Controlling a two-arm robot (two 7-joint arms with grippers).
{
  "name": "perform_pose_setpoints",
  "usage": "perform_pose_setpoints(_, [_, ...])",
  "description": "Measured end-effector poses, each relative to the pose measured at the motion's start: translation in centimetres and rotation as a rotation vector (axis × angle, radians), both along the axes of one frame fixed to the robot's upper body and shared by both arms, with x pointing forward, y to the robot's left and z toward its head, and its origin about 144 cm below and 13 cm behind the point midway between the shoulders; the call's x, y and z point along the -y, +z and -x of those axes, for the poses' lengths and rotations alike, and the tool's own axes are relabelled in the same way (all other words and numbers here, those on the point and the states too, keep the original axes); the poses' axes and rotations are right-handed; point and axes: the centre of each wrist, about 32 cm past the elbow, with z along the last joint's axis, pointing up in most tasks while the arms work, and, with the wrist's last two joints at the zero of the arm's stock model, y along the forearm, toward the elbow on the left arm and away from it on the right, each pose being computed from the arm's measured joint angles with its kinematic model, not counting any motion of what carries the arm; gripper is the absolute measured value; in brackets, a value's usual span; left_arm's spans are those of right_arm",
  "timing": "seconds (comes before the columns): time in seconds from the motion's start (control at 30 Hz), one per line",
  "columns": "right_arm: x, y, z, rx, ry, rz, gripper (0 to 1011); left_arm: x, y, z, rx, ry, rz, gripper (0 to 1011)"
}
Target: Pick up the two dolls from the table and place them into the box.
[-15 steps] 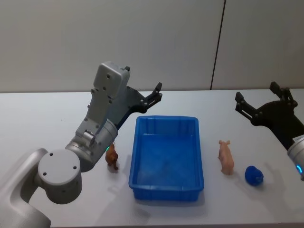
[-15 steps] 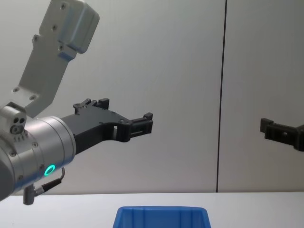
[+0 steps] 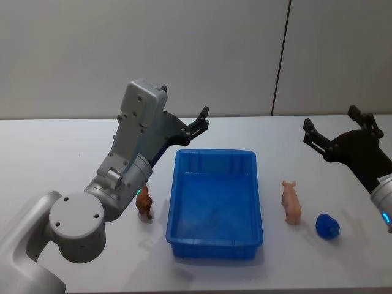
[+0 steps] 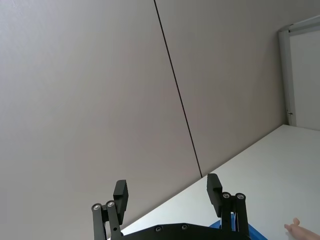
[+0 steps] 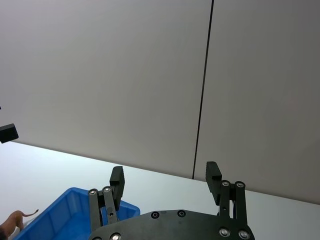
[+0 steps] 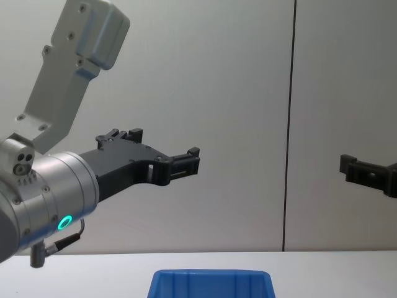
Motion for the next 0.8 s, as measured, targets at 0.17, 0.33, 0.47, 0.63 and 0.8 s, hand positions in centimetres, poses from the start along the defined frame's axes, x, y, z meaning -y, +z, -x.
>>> perform_pose_setpoints(0.17, [0.0,0.0,0.0,0.0,0.0,0.0,1001,0.0,0.0,0.0,0.0,0.0,0.0,1001])
perform_pose_setpoints(0.33, [0.0,0.0,0.0,0.0,0.0,0.0,1001,0.0,0.0,0.0,0.0,0.0,0.0,1001])
perform_pose_setpoints(0.47, [0.0,0.0,0.0,0.0,0.0,0.0,1001,0.0,0.0,0.0,0.0,0.0,0.0,1001])
perform_pose_setpoints(0.63, [0.0,0.01,-0.01,0.0,0.0,0.0,1001,0.0,0.0,0.0,0.0,0.0,0.0,1001])
perform_pose_setpoints(0.8, [0.12,-0.02,-0.21,-0.008,-0.005,0.003,1001,0.0,0.0,0.0,0.0,0.0,0.0,1001])
